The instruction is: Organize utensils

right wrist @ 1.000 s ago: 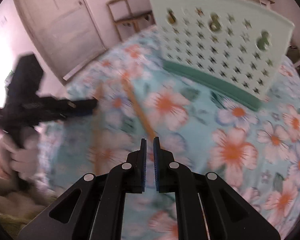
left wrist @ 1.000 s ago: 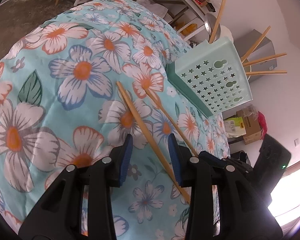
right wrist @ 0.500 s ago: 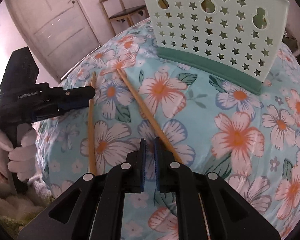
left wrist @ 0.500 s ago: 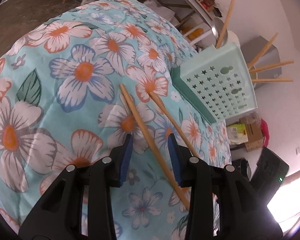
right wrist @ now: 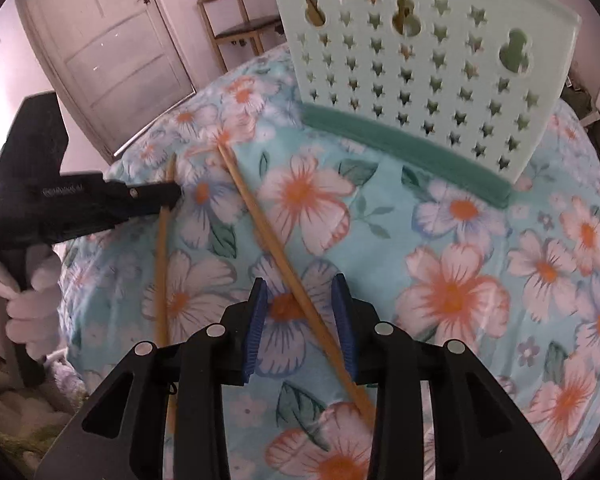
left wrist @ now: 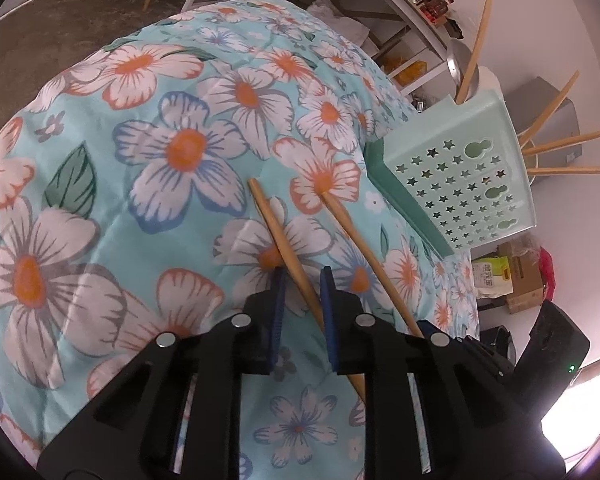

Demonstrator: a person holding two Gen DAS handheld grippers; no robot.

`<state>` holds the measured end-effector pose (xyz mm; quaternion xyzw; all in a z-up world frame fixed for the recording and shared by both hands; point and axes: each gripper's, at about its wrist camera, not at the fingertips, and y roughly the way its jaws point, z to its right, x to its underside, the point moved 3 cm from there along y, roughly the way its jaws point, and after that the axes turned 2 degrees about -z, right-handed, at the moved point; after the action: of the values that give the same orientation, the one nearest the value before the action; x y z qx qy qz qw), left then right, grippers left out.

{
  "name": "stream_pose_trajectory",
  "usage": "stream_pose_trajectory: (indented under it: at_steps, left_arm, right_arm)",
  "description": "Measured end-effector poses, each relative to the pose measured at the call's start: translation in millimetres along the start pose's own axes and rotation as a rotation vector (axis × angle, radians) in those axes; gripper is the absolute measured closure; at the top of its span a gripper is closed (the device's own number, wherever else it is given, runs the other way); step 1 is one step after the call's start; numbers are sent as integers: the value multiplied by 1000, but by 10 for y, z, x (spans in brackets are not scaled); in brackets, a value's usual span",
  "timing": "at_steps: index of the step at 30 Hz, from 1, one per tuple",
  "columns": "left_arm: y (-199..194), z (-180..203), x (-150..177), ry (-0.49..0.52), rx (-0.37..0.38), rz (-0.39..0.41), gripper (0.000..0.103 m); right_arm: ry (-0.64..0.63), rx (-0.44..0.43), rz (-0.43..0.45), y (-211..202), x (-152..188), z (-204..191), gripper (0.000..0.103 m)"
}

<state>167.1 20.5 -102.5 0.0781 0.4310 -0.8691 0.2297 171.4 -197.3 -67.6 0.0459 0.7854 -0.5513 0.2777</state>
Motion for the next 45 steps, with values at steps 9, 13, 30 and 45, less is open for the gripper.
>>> stream_pose_trajectory:
  at_steps: [9,13,30,45]
  left_arm:
    - [-35,-5,21,4,9,-9,90]
    - [-65,24,51,4,14,-63,92]
    - [-11,-38,-32,-88,43,-107,84]
    - [76,2,-116,-57,8,-30,95]
  right_arm:
    - [88,-56,-30,-150,110,2,94]
    - [146,-87,-53,-325,256,68,95]
    - [188,-153,-39,-299,59,148,83]
    - [175,-119,-20,165,-247,100,96]
